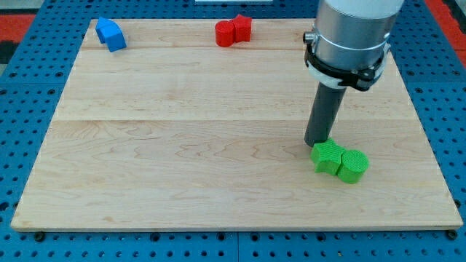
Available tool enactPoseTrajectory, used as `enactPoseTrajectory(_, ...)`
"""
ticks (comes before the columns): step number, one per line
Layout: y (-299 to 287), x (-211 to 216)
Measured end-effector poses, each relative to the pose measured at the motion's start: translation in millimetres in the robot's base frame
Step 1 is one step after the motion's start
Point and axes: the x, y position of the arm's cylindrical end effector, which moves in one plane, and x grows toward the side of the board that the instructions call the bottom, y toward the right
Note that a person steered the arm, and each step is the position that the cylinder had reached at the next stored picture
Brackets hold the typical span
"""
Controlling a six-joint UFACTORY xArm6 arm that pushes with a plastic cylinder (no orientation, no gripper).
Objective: Move the arm to the center right of the board
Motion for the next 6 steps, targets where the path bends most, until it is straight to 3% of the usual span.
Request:
enactPoseTrajectory(3, 1, 23)
enactPoseTrajectory(5, 95, -50)
enactPoseTrajectory(6, 107, -84)
